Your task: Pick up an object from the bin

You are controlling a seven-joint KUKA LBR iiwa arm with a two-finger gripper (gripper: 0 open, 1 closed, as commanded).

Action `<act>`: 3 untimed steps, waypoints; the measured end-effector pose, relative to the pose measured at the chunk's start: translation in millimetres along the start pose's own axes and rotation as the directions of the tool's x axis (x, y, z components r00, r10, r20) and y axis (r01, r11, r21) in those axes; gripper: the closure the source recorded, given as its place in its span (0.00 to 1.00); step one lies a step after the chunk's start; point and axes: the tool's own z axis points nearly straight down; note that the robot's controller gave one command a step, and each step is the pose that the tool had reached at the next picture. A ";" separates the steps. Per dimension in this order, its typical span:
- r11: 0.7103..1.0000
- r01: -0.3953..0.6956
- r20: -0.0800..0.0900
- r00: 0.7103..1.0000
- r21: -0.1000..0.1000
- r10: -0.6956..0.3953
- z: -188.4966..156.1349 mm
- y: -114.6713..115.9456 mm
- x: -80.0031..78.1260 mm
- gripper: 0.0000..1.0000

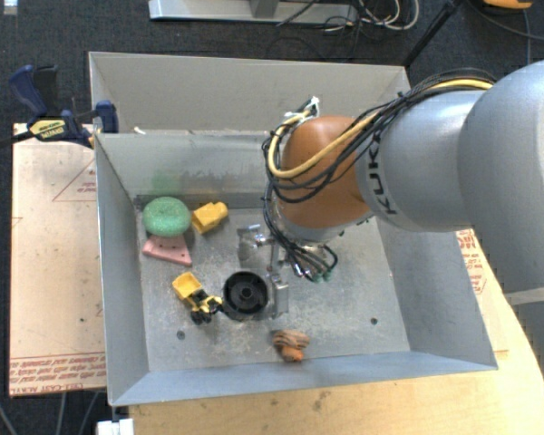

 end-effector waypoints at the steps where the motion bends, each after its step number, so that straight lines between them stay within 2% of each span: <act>1: 0.997 -0.076 0.004 0.997 0.003 0.076 3.9 9.7 16.3 0.00; 2: 0.949 -0.317 0.001 0.949 0.001 0.317 17.5 54.4 15.0 1.00; 3: 0.948 -0.318 0.001 0.948 0.002 0.318 17.7 54.0 15.3 0.00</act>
Offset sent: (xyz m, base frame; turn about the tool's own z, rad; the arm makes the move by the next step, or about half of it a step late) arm -0.0275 0.0484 -0.0172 0.3235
